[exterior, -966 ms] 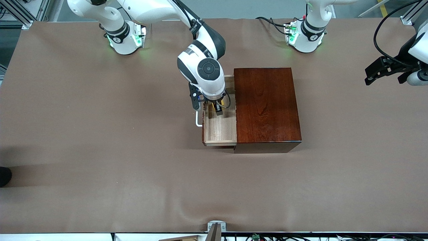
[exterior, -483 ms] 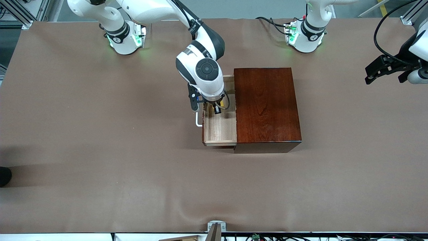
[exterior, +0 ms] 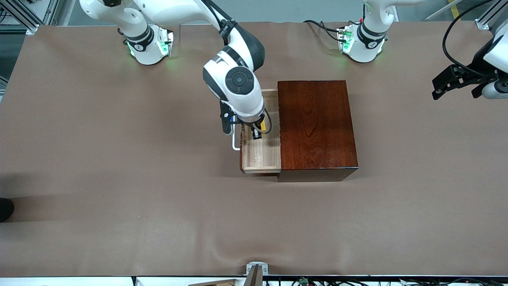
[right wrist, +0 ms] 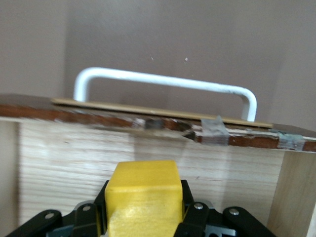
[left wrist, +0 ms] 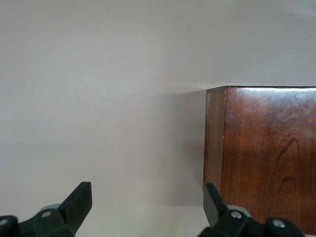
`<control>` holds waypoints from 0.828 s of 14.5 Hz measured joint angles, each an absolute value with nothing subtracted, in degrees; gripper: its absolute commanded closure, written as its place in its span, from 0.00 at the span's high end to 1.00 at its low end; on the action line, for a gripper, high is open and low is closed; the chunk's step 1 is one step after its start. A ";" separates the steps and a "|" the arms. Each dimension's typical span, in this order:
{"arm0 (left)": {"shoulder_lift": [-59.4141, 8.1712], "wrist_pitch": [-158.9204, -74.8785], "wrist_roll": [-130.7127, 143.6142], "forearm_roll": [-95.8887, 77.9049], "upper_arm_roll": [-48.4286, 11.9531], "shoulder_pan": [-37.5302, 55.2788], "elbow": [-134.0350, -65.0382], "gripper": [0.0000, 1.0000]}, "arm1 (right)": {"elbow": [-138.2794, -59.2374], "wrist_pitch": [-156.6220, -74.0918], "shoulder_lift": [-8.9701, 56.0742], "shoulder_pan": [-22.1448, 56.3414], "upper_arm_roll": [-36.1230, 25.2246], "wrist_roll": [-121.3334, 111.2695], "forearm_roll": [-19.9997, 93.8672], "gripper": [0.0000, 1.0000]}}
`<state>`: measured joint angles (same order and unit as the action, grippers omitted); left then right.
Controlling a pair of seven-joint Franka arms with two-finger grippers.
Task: Open drawer, take yellow block, close drawer
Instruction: 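Lift the block out with the right gripper while the left gripper reaches the drawer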
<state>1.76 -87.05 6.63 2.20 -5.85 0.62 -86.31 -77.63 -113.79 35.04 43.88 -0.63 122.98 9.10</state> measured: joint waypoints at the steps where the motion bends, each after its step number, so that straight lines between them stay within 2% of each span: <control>1: 1.76 -87.07 6.63 2.20 -6.03 0.63 -86.31 1.00 | -76.20 -112.51 34.98 42.80 -0.62 122.97 9.32 0.00; 8: 1.67 -87.96 9.29 1.60 -8.59 0.79 -86.00 1.00 | -70.89 -107.12 34.77 38.39 -0.57 116.21 9.91 0.00; 12: -0.65 -90.25 17.04 0.87 -13.86 1.12 -85.83 1.00 | -70.76 -105.93 34.76 34.89 -0.62 106.08 9.91 0.00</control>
<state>-0.65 -90.25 17.04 0.87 -13.86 1.12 -85.83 -70.76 -105.93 34.76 34.89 -0.62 106.08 9.91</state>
